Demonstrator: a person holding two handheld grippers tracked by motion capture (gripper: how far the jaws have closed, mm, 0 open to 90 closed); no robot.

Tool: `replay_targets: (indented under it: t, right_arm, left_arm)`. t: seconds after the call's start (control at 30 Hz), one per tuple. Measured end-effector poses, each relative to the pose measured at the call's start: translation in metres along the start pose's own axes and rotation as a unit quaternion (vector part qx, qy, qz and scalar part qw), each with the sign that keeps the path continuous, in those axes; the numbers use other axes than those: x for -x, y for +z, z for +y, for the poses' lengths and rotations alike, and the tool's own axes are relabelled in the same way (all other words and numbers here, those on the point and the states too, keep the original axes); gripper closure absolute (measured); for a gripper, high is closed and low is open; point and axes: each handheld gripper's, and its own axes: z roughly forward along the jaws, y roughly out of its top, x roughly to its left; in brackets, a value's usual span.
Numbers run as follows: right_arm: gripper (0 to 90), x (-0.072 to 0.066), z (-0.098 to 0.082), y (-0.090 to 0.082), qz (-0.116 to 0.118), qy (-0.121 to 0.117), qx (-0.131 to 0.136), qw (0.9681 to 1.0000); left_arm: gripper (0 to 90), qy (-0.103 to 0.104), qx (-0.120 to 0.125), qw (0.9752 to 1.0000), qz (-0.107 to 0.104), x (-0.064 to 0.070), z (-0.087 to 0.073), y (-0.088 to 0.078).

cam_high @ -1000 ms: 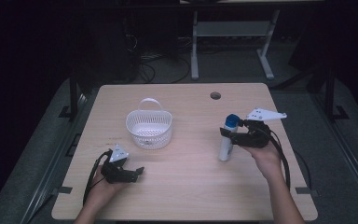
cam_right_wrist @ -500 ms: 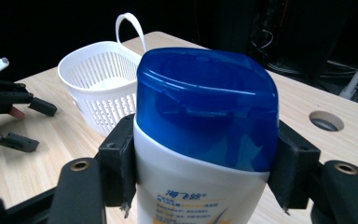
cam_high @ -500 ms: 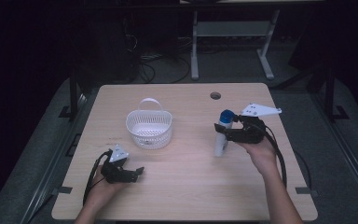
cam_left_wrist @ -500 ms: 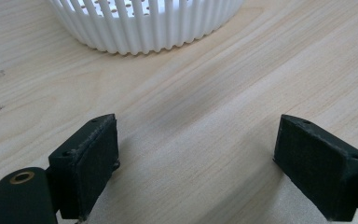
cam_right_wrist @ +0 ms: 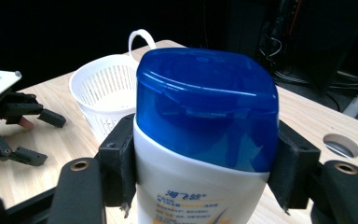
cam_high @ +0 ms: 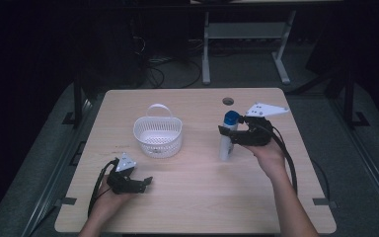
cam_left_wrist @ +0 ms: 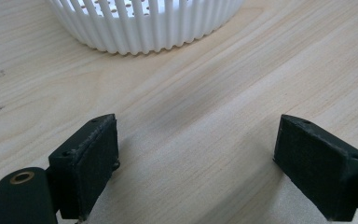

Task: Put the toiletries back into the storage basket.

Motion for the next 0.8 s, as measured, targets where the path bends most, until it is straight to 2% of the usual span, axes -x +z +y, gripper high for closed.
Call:
replay_targets:
  t: [0.8]
  right_arm:
    - [35.6,-0.012,0.03,0.028,0.03,-0.011,0.012,0.9994]
  left_arm:
    - [13.3,0.002,0.0,1.0,-0.003,0.0,0.0,0.0]
